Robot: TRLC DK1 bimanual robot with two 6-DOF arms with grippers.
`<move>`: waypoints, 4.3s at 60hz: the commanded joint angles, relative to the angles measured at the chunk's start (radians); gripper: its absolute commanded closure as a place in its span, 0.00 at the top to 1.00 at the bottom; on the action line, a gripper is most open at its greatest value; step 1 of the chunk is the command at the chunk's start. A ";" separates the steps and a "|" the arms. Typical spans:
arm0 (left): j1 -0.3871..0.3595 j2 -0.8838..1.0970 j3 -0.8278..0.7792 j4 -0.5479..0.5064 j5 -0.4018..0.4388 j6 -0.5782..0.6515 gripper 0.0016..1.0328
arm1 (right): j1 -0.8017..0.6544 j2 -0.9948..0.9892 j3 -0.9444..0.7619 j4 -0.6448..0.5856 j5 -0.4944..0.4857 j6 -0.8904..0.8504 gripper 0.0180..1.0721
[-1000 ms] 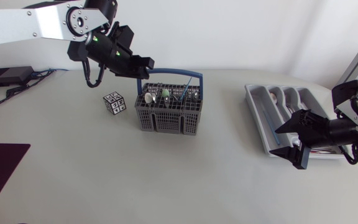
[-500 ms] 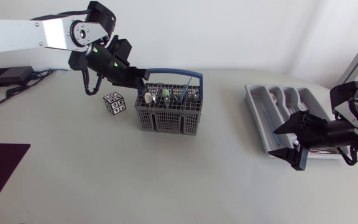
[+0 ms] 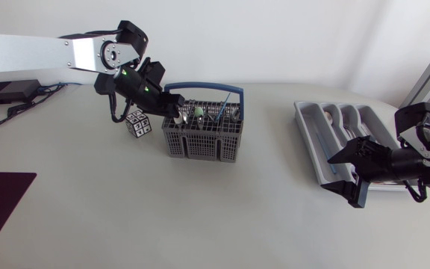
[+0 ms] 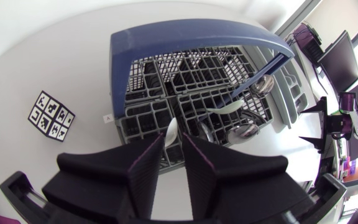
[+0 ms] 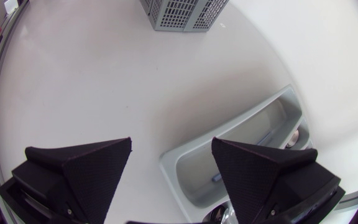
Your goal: Transfer all utensils from the basket to the drawer tray.
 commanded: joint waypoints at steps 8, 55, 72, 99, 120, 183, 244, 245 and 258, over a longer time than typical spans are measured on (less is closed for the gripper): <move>0.000 0.045 0.010 0.007 0.029 0.004 0.22 | 0.007 0.021 -0.037 0.024 -0.006 -0.003 0.88; 0.048 -0.022 -0.090 0.077 0.185 0.001 0.03 | 0.108 -0.039 -0.040 0.020 0.036 0.074 0.88; 0.092 -0.082 -0.116 0.095 0.267 0.003 0.03 | 0.243 -0.111 -0.029 0.001 0.124 0.178 0.88; 0.138 -0.219 -0.145 0.095 0.373 0.010 0.03 | 0.446 -0.191 0.035 -0.083 0.247 0.321 0.88; 0.111 -0.446 -0.239 0.129 0.373 0.082 0.03 | 0.490 -0.257 0.060 -0.068 0.243 0.422 0.90; -0.379 -0.444 -0.359 -0.003 0.481 0.435 0.03 | 0.561 -0.289 0.115 -0.144 -0.334 0.517 0.71; -0.377 -0.435 -0.322 0.000 0.506 0.423 0.46 | 0.645 -0.210 0.112 -0.152 -0.345 0.519 0.05; -0.374 -0.435 -0.316 0.000 0.506 0.420 0.53 | 0.645 -0.208 0.111 -0.152 -0.345 0.519 0.05; -0.300 -0.424 -0.230 0.042 0.488 0.328 0.89 | 0.631 -0.196 0.077 -0.149 -0.304 0.505 0.05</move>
